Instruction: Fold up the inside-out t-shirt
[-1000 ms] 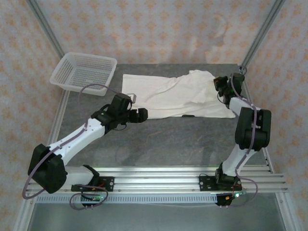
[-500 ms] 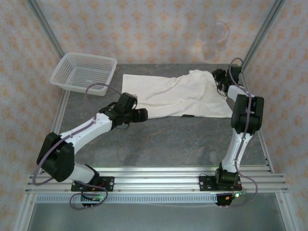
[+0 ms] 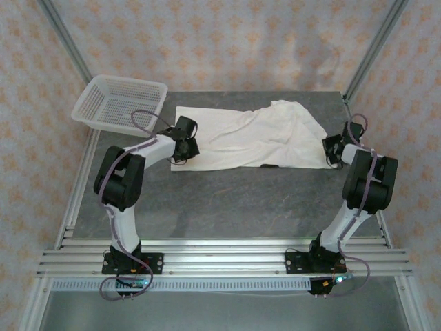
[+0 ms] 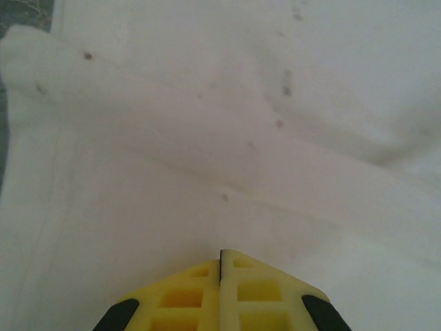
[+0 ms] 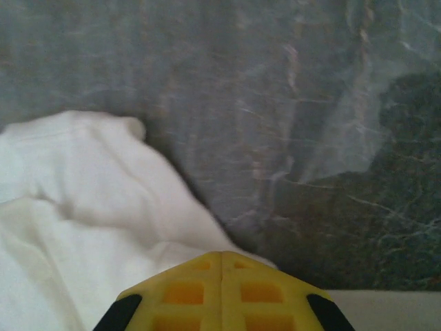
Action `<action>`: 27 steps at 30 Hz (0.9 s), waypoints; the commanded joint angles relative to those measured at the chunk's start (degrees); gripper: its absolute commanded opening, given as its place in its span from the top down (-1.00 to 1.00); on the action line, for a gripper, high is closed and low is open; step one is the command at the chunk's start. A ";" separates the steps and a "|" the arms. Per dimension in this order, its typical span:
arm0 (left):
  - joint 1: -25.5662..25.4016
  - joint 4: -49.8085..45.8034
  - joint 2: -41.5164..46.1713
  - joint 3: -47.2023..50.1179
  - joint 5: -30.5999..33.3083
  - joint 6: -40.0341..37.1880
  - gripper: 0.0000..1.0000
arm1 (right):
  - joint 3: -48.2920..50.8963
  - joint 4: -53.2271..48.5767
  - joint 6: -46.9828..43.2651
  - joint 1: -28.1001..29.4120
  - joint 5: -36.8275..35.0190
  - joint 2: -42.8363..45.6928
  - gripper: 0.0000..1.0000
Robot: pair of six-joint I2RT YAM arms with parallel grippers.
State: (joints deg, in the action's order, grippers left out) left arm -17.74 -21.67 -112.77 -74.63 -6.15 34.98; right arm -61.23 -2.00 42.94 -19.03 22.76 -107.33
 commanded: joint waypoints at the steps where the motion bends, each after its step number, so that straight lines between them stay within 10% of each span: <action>1: 1.83 -1.28 -2.37 -1.73 0.44 2.44 1.00 | -1.86 -6.60 -0.54 0.36 1.16 -2.99 1.00; 18: 2.55 11.97 24.03 43.68 -8.37 8.46 1.00 | 12.02 -24.00 -9.26 -0.27 -7.46 11.94 0.99; 27: -7.85 1.77 51.40 48.56 -0.97 13.35 1.00 | 22.60 -24.39 -8.05 -0.29 -5.86 25.94 0.87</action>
State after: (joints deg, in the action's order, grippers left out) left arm -23.86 -11.11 -69.06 -25.74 -12.71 45.89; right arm -38.96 -20.51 35.81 -18.98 17.39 -82.59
